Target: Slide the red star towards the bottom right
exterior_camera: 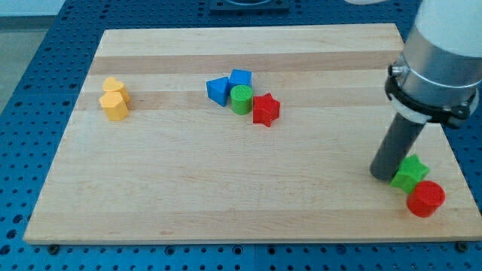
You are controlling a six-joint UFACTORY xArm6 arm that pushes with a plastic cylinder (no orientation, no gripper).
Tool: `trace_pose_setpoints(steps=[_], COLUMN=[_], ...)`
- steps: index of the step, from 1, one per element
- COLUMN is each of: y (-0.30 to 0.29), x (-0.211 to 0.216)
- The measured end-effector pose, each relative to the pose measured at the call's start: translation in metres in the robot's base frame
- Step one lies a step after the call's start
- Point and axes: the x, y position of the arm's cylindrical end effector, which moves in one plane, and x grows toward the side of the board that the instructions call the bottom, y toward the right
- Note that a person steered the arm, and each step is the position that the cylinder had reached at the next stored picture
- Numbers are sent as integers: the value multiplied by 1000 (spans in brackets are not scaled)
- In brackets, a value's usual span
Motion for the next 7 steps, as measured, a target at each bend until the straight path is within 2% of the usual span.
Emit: trace_pose_setpoints(steps=[1, 2, 5, 6, 7], y=[14, 2, -218, -280, -297], x=[-1, -2, -39, -65, -103])
